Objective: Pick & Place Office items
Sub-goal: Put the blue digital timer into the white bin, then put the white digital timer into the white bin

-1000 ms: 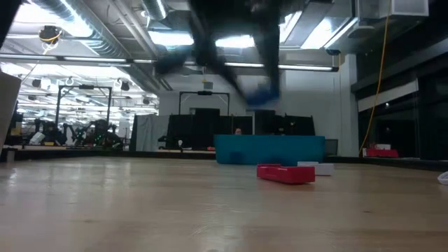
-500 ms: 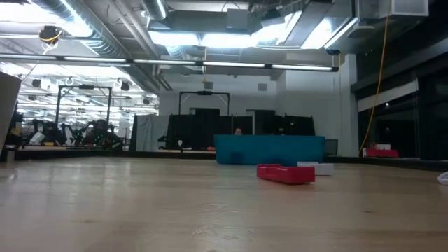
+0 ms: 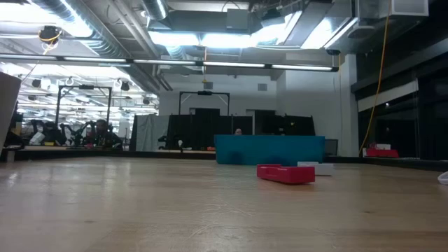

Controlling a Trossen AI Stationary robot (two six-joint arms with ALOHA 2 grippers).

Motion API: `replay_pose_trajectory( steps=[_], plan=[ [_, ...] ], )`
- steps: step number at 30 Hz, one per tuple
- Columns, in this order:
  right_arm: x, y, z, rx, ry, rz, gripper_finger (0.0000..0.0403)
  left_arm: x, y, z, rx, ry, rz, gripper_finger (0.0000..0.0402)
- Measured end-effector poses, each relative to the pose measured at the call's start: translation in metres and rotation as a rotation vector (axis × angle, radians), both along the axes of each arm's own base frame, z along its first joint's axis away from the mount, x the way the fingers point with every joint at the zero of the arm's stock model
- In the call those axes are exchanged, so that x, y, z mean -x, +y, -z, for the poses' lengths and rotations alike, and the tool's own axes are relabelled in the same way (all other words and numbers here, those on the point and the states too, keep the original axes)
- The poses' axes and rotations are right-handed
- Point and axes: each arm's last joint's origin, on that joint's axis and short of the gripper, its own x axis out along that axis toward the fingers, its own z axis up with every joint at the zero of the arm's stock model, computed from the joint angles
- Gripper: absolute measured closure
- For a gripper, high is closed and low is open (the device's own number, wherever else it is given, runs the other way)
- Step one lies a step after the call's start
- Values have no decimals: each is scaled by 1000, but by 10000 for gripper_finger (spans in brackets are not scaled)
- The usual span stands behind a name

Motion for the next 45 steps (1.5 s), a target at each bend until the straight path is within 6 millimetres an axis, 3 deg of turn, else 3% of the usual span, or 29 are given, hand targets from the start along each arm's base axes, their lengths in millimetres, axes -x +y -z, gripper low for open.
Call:
replay_pose_trajectory(
  steps=[7,12,20,24,30,34,40,45],
  plan=[
    [0,0,-1,1,-7,0,105,0,18,14,-98,85,-19,247],
    [0,0,-1,-15,-1,1,105,-3,23,22,-112,97,-25,189],
    [0,0,-1,-16,-1,1,105,-5,20,22,-86,79,-86,132],
    [0,0,-1,-14,-6,2,105,-24,30,10,-118,-55,-153,133],
    [1,-3,-1,-34,2,19,105,-84,79,-9,-290,-433,-348,135],
    [2,-6,0,-93,41,72,105,-127,123,-20,-422,-697,-414,135],
    [8,-11,23,-163,319,314,105,-167,190,-4,-444,-664,-383,135],
    [26,-12,49,-156,665,594,105,-179,229,15,-432,-546,-248,135]
  ],
)
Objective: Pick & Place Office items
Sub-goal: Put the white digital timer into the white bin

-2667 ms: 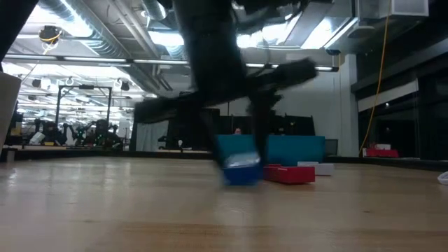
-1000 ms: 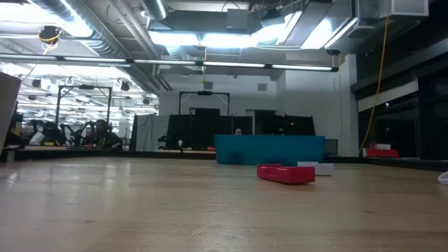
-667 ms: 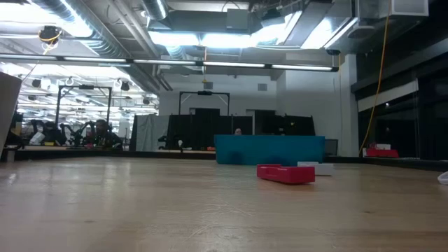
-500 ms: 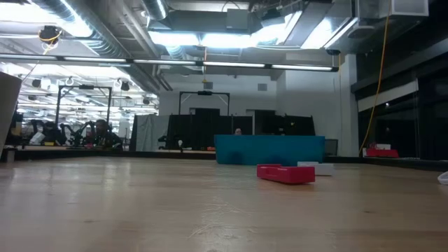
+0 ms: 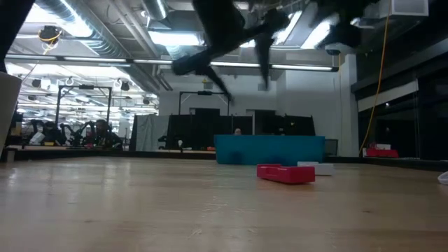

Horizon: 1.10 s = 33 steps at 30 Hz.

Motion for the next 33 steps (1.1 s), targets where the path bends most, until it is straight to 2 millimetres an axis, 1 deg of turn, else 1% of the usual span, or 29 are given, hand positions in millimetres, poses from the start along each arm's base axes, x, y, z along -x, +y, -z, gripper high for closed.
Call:
replay_pose_trajectory(
  steps=[2,4,6,8,9,12,15,17,21,23,26,30,33],
  plan=[
    [6,1,6,7,95,44,105,3,9,3,-35,70,35,135],
    [7,3,13,-17,176,85,105,7,15,2,-72,128,68,135],
    [4,5,19,-35,230,129,105,14,19,0,-125,185,91,135],
    [-4,8,27,-32,270,160,105,15,22,-8,-171,165,103,135],
    [-9,9,34,-38,295,175,105,18,23,-12,-195,167,119,135],
    [-25,18,66,-85,371,202,105,24,24,-25,-249,131,172,135],
    [-38,32,96,-189,377,230,105,36,24,-38,-283,115,220,135],
    [-44,41,109,-248,369,277,105,51,24,-51,-307,82,253,135],
    [-50,52,123,-308,395,415,105,91,26,-69,-345,4,276,135],
    [-55,55,130,-324,399,477,105,112,29,-78,-354,-97,267,135],
    [-65,60,142,-357,407,528,105,146,34,-83,-368,-220,242,135],
    [-77,62,156,-404,411,565,105,181,39,-70,-335,-259,278,143],
    [-85,64,166,-443,429,579,105,196,39,-54,-293,-255,283,154]
  ],
)
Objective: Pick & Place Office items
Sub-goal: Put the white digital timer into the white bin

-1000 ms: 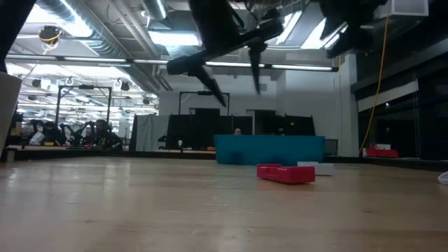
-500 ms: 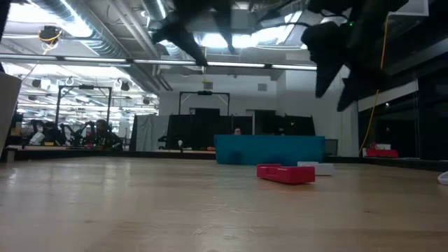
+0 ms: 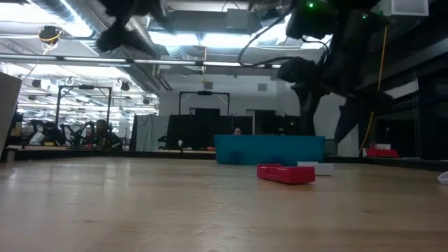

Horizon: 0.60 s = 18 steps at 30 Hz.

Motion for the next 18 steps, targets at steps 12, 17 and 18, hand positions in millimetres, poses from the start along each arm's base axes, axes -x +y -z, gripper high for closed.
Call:
replay_pose_trajectory(
  steps=[12,17,18],
  plan=[
    [-21,10,15,-56,88,15,105,-5,-6,41,99,-118,72,184],
    [-21,19,26,-73,143,11,105,-6,-6,42,86,-102,94,187],
    [-21,21,28,-74,151,12,105,-6,-6,42,86,-103,95,187]
  ],
)
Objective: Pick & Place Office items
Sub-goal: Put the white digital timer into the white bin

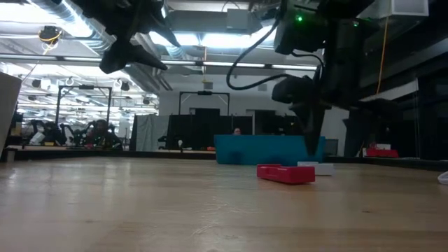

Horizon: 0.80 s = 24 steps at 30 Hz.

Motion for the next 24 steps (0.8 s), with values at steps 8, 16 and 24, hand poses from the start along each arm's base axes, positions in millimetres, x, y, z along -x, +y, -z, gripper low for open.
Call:
replay_pose_trajectory(
  steps=[8,16,24],
  plan=[
    [-1,2,3,11,7,1,105,0,-1,0,-8,6,27,187],
    [-7,1,8,14,-27,28,105,0,-1,0,-1,6,36,187],
    [-13,5,22,-19,-18,8,105,0,-2,0,4,11,68,187]
  ],
)
